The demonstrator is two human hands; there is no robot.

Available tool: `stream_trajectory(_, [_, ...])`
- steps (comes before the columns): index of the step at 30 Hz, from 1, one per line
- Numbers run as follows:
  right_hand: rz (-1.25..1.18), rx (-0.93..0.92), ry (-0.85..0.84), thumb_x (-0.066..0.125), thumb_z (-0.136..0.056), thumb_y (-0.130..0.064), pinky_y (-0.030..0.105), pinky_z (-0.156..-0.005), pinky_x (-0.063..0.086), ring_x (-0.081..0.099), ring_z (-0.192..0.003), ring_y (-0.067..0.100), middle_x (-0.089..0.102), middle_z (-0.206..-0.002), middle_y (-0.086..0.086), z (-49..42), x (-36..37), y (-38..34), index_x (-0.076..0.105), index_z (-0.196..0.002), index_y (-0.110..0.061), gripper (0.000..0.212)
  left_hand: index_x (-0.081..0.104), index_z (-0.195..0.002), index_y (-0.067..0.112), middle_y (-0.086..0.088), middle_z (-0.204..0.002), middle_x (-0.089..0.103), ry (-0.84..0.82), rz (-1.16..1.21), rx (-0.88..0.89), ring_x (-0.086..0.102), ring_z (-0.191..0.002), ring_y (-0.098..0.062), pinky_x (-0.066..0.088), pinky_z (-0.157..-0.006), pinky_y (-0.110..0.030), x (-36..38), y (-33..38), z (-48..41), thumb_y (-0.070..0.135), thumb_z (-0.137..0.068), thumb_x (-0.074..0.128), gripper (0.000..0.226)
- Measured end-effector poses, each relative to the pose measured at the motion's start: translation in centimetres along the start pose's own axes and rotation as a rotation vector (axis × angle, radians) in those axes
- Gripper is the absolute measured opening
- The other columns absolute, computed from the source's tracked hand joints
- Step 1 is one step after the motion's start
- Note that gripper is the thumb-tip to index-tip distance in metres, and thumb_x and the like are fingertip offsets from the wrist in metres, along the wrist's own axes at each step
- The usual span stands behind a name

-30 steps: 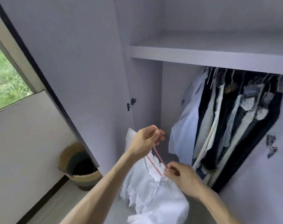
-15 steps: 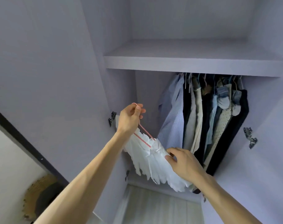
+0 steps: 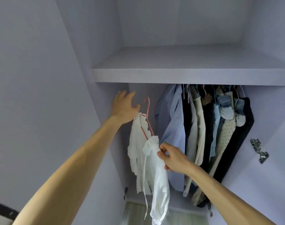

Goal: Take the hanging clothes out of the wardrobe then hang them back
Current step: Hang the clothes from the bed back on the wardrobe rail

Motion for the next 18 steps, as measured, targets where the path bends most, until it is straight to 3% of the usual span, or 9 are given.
stream_trajectory(2, [-0.051, 0.011, 0.002, 0.047, -0.104, -0.028, 0.017, -0.047, 0.043, 0.058, -0.054, 0.007, 0.061, -0.100, 0.004, -1.6, -0.7, 0.1, 0.052, -0.104, -0.015, 0.014, 0.008, -0.159, 0.029, -0.006, -0.166, -0.006, 0.125, -0.173, 0.013, -0.010, -0.153, -0.025, -0.003, -0.122, -0.046, -1.5, -0.5, -2.2, 0.045, -0.099, 0.048, 0.073])
stream_trajectory(5, [-0.139, 0.012, 0.023, 0.048, -0.104, -0.027, 0.017, -0.046, 0.042, 0.055, -0.051, 0.007, 0.058, -0.091, 0.001, -4.3, -2.2, -0.2, 0.050, -0.097, -0.018, 0.011, -0.011, -0.157, 0.032, 0.000, -0.164, -0.021, 0.226, -0.321, 0.109, -0.017, -0.152, -0.022, -0.009, -0.120, -0.049, -3.2, -0.8, -6.0, 0.054, -0.102, 0.032, 0.074])
stream_trajectory(9, [-0.215, 0.002, 0.059, 0.047, -0.104, -0.024, 0.018, -0.045, 0.040, 0.050, -0.042, 0.002, 0.054, -0.078, 0.004, -8.4, -4.4, -0.9, 0.051, -0.102, -0.009, 0.016, -0.009, -0.157, 0.033, 0.003, -0.166, -0.016, 0.247, -0.367, 0.154, -0.016, -0.152, -0.019, -0.009, -0.122, -0.048, -2.2, -0.7, -10.2, 0.058, -0.102, 0.019, 0.066])
stream_trajectory(13, [-0.306, -0.010, 0.139, 0.048, -0.104, -0.022, 0.020, -0.043, 0.040, 0.049, -0.040, 0.002, 0.053, -0.076, 0.003, -12.3, -5.7, -0.3, 0.051, -0.096, -0.013, 0.013, 0.003, -0.158, 0.028, -0.002, -0.167, 0.000, 0.436, -0.361, 0.206, -0.009, -0.153, -0.022, -0.006, -0.123, -0.049, 0.3, -1.9, -11.4, 0.058, -0.101, 0.024, 0.068])
stream_trajectory(18, [-0.370, -0.042, 0.241, 0.047, -0.104, -0.020, 0.022, -0.042, 0.040, 0.050, -0.041, 0.004, 0.055, -0.074, 0.002, -16.5, -7.2, 0.5, 0.052, -0.096, -0.014, 0.011, 0.017, -0.156, 0.022, -0.007, -0.163, 0.018, 0.551, -0.357, 0.235, 0.005, -0.153, -0.028, 0.002, -0.122, -0.054, 1.4, -2.7, -13.0, 0.058, -0.097, 0.033, 0.071])
Point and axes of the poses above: each hand's wrist, its own z-axis away from the middle knuckle, its own x-axis out of the palm, y = z × x, the point moved 1 cm from there along -z, towards the middle knuckle
